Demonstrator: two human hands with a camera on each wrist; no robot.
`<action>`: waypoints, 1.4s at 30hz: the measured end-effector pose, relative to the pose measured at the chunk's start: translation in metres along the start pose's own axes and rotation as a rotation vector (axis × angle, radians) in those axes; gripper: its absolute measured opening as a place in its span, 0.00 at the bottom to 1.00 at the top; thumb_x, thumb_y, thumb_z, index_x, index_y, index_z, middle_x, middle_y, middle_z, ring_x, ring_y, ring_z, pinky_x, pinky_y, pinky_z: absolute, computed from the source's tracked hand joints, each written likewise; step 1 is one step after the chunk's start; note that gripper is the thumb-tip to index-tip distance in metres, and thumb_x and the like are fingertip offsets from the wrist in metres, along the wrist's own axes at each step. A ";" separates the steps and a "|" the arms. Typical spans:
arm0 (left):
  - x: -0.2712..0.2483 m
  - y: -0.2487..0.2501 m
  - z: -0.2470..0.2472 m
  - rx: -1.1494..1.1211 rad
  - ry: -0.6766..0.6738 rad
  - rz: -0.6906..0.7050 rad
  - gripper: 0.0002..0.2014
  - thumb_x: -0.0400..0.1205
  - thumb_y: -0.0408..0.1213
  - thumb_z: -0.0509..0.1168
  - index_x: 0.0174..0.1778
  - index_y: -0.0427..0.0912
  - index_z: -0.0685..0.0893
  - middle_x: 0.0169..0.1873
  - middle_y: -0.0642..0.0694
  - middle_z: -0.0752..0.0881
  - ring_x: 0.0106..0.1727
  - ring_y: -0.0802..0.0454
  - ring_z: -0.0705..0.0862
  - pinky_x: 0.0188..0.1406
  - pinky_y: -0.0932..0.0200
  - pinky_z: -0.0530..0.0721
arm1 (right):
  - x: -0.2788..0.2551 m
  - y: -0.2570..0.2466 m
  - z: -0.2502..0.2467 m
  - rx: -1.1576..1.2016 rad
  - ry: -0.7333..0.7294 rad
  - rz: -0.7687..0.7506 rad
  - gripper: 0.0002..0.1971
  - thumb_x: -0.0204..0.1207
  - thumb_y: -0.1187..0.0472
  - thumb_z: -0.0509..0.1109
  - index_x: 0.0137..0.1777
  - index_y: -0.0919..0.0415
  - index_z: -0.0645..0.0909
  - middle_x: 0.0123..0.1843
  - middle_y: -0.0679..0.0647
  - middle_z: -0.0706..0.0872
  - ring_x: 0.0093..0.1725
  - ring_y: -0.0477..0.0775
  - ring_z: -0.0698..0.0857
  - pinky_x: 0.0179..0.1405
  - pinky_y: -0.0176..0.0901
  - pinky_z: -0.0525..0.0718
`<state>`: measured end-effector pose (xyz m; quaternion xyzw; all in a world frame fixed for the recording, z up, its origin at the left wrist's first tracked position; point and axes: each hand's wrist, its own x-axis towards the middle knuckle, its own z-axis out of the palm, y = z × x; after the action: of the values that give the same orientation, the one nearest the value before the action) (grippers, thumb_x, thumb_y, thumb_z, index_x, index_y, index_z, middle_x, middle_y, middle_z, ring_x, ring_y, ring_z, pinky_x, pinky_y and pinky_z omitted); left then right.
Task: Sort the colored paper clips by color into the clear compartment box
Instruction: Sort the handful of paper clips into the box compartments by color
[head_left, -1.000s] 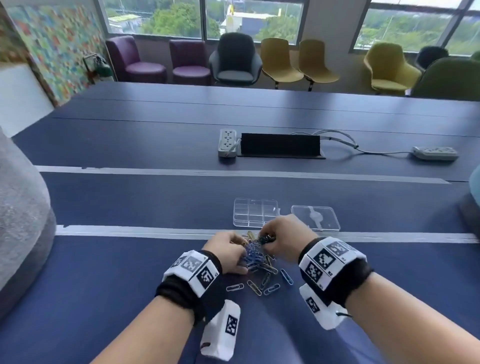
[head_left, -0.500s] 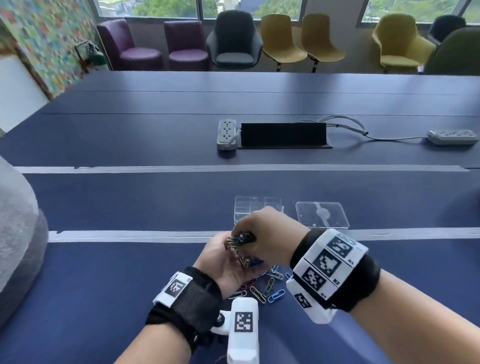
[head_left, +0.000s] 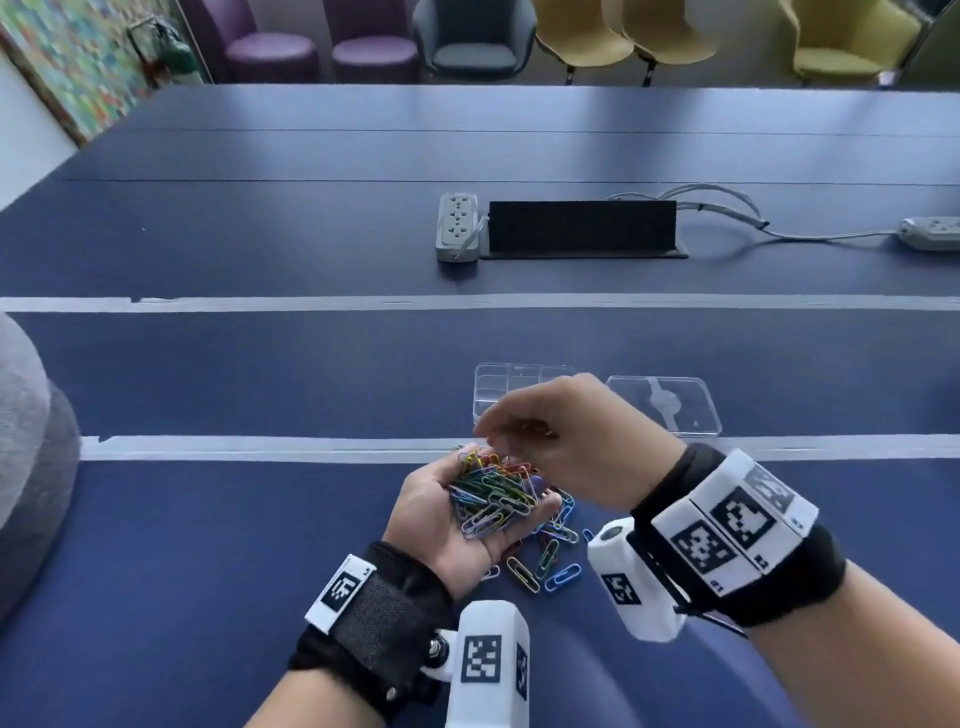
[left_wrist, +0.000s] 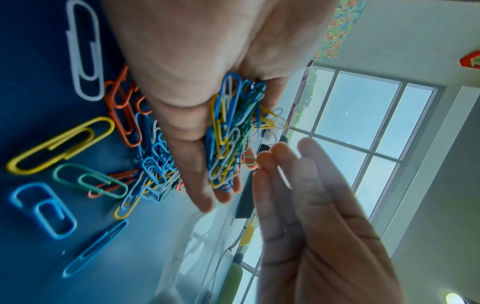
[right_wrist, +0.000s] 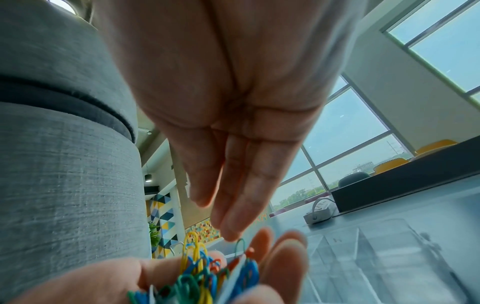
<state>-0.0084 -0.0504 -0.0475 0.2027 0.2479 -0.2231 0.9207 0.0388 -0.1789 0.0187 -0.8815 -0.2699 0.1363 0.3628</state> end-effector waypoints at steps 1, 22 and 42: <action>-0.001 -0.001 -0.002 -0.021 -0.006 0.017 0.16 0.85 0.38 0.53 0.43 0.32 0.82 0.43 0.32 0.86 0.44 0.32 0.86 0.45 0.27 0.83 | -0.004 0.001 0.002 0.036 0.024 0.003 0.11 0.73 0.69 0.68 0.48 0.56 0.89 0.40 0.50 0.92 0.41 0.45 0.88 0.50 0.38 0.85; 0.007 -0.001 -0.009 -0.039 -0.063 0.083 0.18 0.82 0.39 0.54 0.58 0.36 0.85 0.50 0.34 0.87 0.45 0.38 0.88 0.49 0.43 0.85 | -0.027 0.022 0.021 0.004 0.145 0.087 0.08 0.66 0.57 0.78 0.45 0.52 0.89 0.37 0.50 0.87 0.38 0.47 0.84 0.45 0.44 0.84; 0.016 -0.002 -0.004 0.002 0.030 0.105 0.17 0.85 0.43 0.53 0.52 0.39 0.85 0.43 0.39 0.89 0.41 0.44 0.89 0.35 0.52 0.89 | 0.001 0.011 0.029 -0.164 0.085 0.101 0.12 0.76 0.61 0.64 0.53 0.52 0.87 0.47 0.53 0.86 0.49 0.54 0.83 0.53 0.44 0.80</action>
<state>0.0015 -0.0549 -0.0593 0.2196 0.2505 -0.1715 0.9272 0.0312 -0.1681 -0.0092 -0.9257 -0.2197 0.0942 0.2933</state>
